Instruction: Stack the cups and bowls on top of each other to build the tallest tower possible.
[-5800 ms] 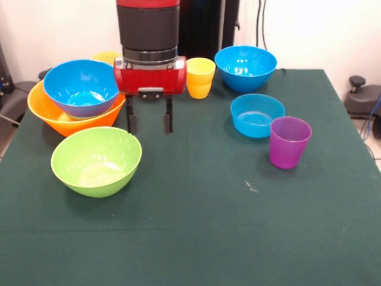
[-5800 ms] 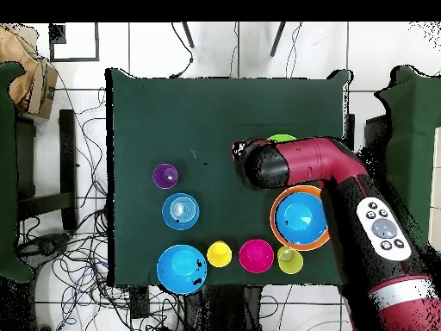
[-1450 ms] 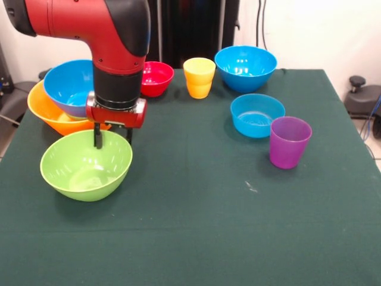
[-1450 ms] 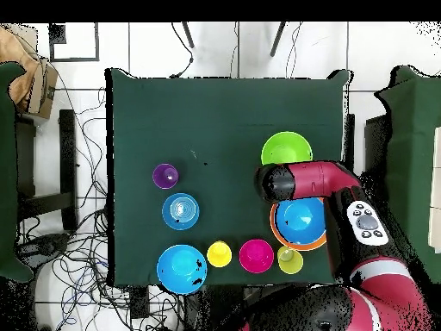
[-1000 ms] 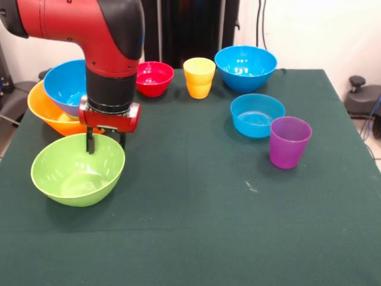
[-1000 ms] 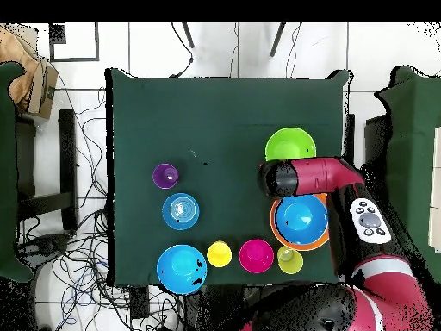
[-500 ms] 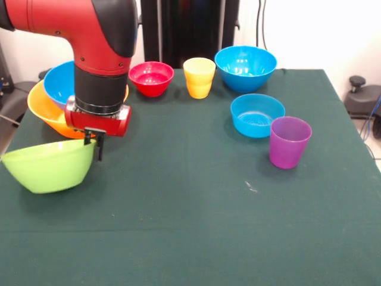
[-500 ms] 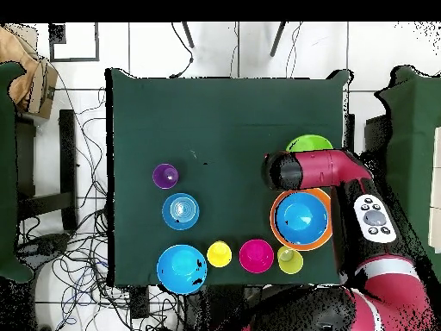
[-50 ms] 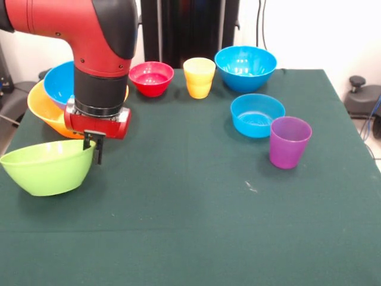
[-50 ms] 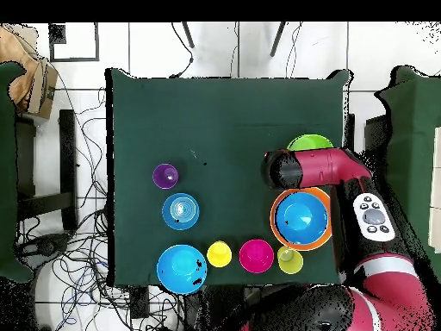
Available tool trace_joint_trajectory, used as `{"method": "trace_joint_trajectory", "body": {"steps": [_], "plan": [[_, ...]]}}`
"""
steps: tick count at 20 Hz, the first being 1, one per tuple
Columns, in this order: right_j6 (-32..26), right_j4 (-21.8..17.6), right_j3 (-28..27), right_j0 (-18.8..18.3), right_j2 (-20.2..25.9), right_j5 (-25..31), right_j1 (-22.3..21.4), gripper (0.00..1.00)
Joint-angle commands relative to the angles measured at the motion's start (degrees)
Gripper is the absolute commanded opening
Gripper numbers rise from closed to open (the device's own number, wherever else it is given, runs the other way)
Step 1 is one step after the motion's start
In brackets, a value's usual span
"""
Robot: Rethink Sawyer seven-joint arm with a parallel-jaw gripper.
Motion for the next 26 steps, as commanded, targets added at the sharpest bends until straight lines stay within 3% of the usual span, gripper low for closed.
{"method": "trace_joint_trajectory", "body": {"steps": [1,8,16,26], "plan": [[-8.07,-4.73,-2.18,1.66,4.2,-3.69,3.2,0.0],[-9.45,-0.42,2.78,-0.78,6.64,-0.8,-4.17,0.0],[-7.2,10.5,8.38,-0.97,9.0,10.56,-16.52,0.0],[-0.81,15.79,8.01,7.53,4.84,20.8,-23.58,0.0]]}}
